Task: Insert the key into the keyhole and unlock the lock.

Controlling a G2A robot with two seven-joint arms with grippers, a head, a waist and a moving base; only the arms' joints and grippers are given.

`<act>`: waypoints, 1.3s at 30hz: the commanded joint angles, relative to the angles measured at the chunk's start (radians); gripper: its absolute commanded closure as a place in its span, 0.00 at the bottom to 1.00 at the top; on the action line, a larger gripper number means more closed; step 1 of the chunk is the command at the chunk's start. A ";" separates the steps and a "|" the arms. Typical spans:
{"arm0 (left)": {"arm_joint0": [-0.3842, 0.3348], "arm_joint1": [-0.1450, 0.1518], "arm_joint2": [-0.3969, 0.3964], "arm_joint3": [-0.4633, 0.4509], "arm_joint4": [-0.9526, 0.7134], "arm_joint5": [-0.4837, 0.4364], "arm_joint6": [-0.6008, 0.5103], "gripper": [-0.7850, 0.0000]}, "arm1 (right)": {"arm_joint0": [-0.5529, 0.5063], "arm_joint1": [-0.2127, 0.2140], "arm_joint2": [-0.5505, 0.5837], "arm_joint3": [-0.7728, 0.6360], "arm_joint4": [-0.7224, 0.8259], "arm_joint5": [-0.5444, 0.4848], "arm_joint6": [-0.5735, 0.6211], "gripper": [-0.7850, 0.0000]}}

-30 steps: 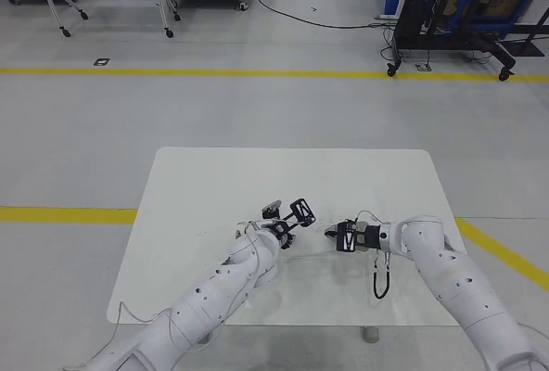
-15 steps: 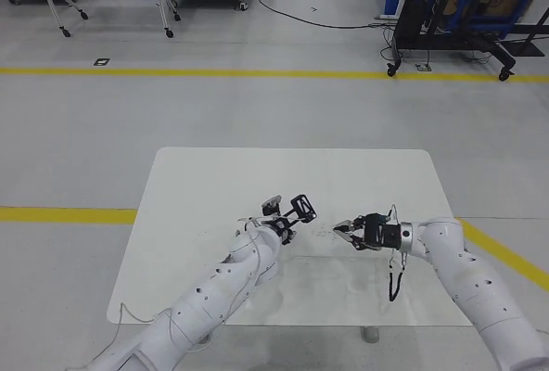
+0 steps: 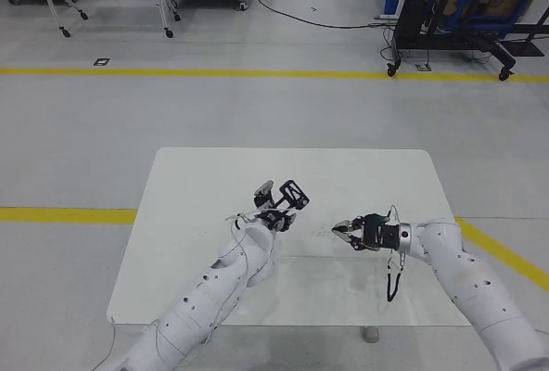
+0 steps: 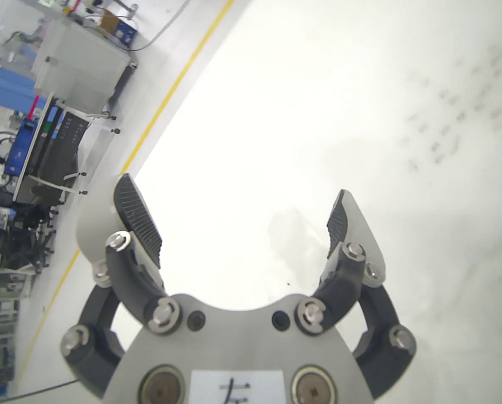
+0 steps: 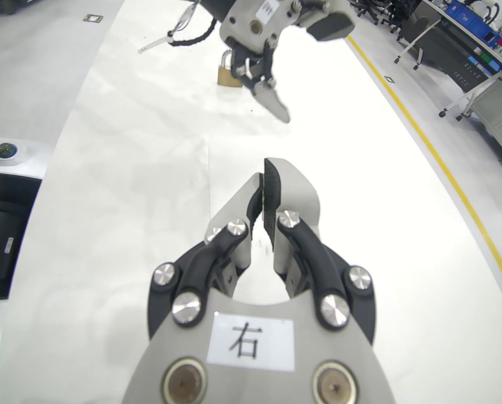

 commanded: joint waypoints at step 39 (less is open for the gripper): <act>0.180 0.142 -0.300 0.018 -1.875 -0.920 -0.203 0.00 | 0.230 0.087 -0.709 -0.034 1.137 -0.008 -0.078 1.00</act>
